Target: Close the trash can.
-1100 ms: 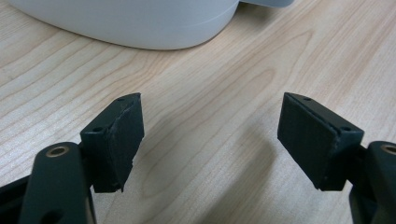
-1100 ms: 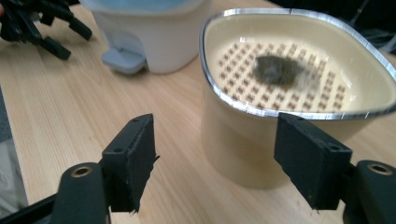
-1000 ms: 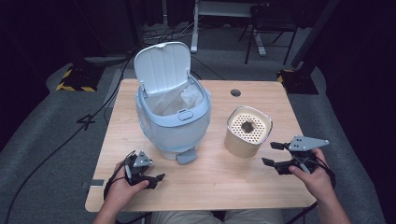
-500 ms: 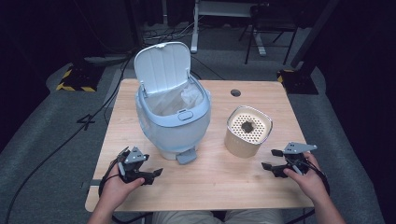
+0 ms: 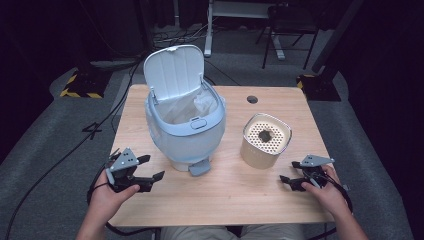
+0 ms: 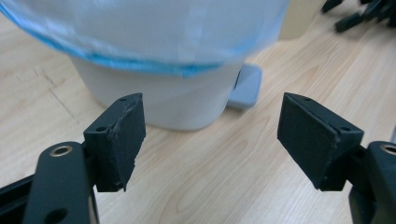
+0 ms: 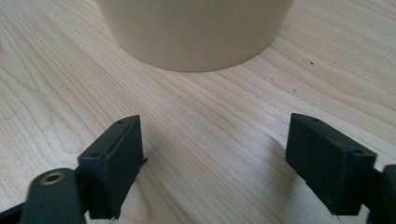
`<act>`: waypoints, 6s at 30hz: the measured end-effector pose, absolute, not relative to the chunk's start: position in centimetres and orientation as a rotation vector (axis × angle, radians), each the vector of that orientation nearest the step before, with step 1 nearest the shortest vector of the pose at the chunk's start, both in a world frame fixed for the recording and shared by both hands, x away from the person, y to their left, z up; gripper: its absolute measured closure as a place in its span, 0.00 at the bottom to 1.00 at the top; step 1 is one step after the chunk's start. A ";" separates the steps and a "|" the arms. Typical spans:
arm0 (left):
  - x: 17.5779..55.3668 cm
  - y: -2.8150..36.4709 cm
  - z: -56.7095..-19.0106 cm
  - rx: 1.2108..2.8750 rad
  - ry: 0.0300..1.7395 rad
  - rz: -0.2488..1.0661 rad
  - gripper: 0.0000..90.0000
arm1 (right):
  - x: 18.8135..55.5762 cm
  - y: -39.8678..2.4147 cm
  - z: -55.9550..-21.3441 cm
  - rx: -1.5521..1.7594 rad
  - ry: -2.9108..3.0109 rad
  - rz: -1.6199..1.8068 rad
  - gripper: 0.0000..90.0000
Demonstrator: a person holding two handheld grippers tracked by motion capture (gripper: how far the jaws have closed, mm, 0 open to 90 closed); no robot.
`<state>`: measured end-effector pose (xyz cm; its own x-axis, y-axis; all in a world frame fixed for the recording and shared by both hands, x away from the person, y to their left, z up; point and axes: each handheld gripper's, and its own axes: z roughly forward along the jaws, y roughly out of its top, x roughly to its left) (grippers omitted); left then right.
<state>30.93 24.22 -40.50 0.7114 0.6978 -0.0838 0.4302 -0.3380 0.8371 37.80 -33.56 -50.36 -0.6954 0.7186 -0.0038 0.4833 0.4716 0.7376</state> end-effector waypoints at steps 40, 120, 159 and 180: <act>36.2 27.0 -26.1 1.693 0.646 0.432 0.31 | 37.8 -33.5 -50.4 1.018 2.407 1.060 0.20; 40.5 20.0 -27.9 1.877 0.604 0.222 0.53 | 37.8 -33.5 -50.4 1.019 2.407 1.060 0.20; 38.4 18.6 -27.2 1.862 0.629 0.391 0.37 | 37.8 -33.5 -50.4 1.020 2.406 1.058 0.20; 29.6 19.8 -31.1 1.890 0.521 0.393 0.29 | 37.7 -33.5 -50.4 1.021 2.407 1.059 0.20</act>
<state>29.57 19.81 -31.06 0.8489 0.5278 0.0263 0.1701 -0.3199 0.9320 37.73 -33.52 -50.39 -0.6935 0.7204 -0.0041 0.4835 0.4697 0.7387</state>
